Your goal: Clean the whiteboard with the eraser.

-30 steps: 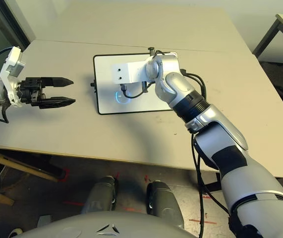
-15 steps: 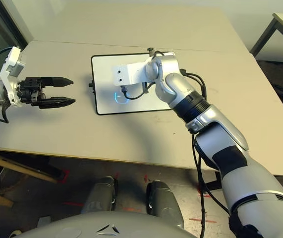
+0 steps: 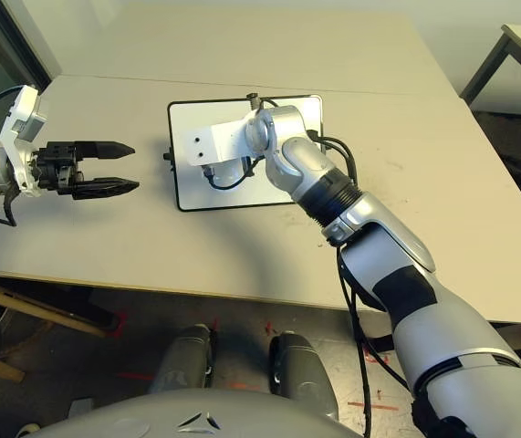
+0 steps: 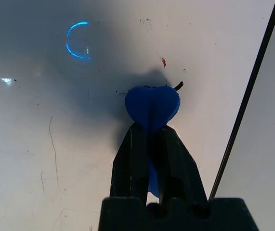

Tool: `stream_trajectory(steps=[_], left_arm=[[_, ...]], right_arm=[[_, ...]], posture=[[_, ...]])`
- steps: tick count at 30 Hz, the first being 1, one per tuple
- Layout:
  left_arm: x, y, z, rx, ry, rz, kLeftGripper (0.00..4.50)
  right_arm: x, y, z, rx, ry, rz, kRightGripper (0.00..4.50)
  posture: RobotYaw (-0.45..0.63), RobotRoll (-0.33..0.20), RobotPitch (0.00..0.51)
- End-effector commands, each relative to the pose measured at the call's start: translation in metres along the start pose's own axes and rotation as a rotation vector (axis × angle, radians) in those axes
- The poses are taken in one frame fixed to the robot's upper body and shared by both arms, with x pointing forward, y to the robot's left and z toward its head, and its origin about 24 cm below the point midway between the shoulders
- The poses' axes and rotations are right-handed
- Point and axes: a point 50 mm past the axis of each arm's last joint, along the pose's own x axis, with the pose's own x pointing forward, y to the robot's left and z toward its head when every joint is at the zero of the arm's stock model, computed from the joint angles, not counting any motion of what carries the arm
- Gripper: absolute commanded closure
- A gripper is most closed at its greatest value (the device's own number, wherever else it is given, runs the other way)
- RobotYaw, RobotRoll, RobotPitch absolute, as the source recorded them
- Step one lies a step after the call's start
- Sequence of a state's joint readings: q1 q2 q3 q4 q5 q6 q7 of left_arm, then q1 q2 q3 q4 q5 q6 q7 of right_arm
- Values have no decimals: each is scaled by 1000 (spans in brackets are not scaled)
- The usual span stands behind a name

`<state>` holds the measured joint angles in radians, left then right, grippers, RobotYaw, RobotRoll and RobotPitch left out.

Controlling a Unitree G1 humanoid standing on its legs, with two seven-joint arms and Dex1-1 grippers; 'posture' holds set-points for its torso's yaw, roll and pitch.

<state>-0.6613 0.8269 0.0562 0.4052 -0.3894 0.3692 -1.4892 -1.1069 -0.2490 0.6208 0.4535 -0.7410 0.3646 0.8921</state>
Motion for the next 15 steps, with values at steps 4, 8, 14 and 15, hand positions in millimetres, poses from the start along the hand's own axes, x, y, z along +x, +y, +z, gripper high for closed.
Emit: stream_trajectory(steps=[4,8,14,15], left_arm=[[1,0,2,10,2,-5,0],[1,2,2,10,2,2,0],[1,2,3,12,3,1,0],[1,2,2,11,4,1,0]], right_arm=[[0,-1,-20,4,69,-2,4484],[-5,-7,-28,15,89,-18,4484],[-13,-19,-37,30,110,-50,4484],[-14,-21,-37,33,107,-55,4484]], posture=[[311,0,69],[307,0,70],[306,0,70],[306,0,70]])
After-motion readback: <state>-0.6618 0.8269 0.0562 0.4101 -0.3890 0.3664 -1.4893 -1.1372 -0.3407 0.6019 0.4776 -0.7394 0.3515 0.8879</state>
